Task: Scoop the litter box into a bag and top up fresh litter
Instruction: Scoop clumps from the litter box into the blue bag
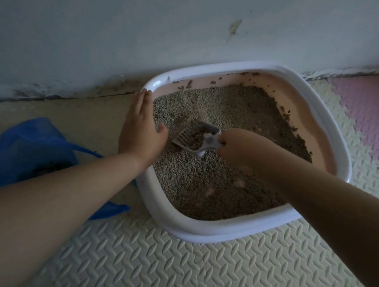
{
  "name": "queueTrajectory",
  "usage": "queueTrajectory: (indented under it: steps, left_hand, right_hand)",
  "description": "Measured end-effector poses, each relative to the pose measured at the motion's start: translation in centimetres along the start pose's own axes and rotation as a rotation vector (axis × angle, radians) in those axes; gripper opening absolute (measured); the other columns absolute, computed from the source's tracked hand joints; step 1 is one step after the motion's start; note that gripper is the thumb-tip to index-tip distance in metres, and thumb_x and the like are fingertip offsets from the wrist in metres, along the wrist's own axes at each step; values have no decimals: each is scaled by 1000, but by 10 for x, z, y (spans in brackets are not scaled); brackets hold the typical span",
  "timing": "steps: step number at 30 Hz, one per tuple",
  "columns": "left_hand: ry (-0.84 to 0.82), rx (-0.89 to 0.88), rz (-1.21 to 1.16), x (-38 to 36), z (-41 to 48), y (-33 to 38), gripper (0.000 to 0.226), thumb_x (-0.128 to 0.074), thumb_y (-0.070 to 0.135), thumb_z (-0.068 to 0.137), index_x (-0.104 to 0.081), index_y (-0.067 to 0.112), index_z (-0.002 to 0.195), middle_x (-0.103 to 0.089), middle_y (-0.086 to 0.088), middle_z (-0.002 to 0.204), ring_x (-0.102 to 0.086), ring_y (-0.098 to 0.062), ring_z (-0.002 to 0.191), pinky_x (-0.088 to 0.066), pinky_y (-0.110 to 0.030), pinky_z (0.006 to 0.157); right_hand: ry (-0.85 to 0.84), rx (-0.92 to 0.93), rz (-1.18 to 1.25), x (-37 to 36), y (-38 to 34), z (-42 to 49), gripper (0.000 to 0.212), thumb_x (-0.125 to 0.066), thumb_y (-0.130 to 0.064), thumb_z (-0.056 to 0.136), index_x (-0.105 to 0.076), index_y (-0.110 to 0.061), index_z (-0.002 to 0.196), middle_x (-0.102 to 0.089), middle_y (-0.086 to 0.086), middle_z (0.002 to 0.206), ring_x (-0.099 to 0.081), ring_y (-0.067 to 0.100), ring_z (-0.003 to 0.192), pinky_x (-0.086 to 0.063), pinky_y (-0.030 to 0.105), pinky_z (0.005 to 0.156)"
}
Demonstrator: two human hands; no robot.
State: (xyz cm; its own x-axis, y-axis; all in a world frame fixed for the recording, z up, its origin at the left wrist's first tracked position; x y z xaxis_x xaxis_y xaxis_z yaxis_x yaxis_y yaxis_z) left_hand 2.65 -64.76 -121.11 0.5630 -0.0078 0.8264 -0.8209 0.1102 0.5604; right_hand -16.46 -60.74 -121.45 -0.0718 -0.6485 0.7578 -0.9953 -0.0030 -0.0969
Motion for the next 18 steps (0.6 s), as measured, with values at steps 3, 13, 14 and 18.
queueTrajectory:
  steps: [3, 13, 14, 18]
  left_hand:
    - [6, -5, -13, 1, 1, 1, 70, -51, 22, 93, -14, 11, 151, -10, -4, 159, -10, -19, 146, -20, -35, 116]
    - [14, 8, -55, -2, 2, -2, 72, -51, 16, 88, -15, 11, 151, -15, -6, 158, -14, -22, 145, -24, -37, 115]
    - [16, 7, -58, -1, 2, -1, 72, -51, 16, 88, -16, 11, 151, -16, -6, 158, -15, -22, 145, -25, -38, 115]
    - [19, 24, -47, -1, 1, 0, 72, -52, 16, 91, -14, 13, 152, -12, -3, 159, -12, -18, 146, -21, -33, 116]
  right_hand:
    - [1, -4, 43, 7, -5, 11, 12, -42, -9, 94, -52, -3, 96, -57, 8, 79, -48, 17, 61, -37, 24, 50]
    - [81, 26, 159, 27, -34, 41, 13, -38, -23, 100, -45, -14, 94, -53, 4, 74, -47, 11, 57, -43, 19, 52]
    - [97, 18, 153, 28, -36, 42, 16, -37, -21, 100, -47, -9, 96, -57, 6, 79, -52, 13, 61, -47, 22, 56]
    - [174, 13, 223, 7, -40, 49, 25, -40, -11, 97, -55, -9, 117, -63, 12, 94, -65, 26, 81, -58, 37, 68]
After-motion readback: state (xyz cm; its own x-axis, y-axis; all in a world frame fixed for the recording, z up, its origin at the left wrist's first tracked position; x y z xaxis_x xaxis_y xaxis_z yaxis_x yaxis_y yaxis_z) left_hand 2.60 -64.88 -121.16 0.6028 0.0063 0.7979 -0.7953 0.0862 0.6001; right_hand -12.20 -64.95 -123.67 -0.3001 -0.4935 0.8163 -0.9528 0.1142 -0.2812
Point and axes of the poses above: each hand's wrist, its own z-axis towards the middle knuckle, its own x-axis out of the back of the hand, y = z × x, the point moved 7 cm from there along z, towards the middle knuckle
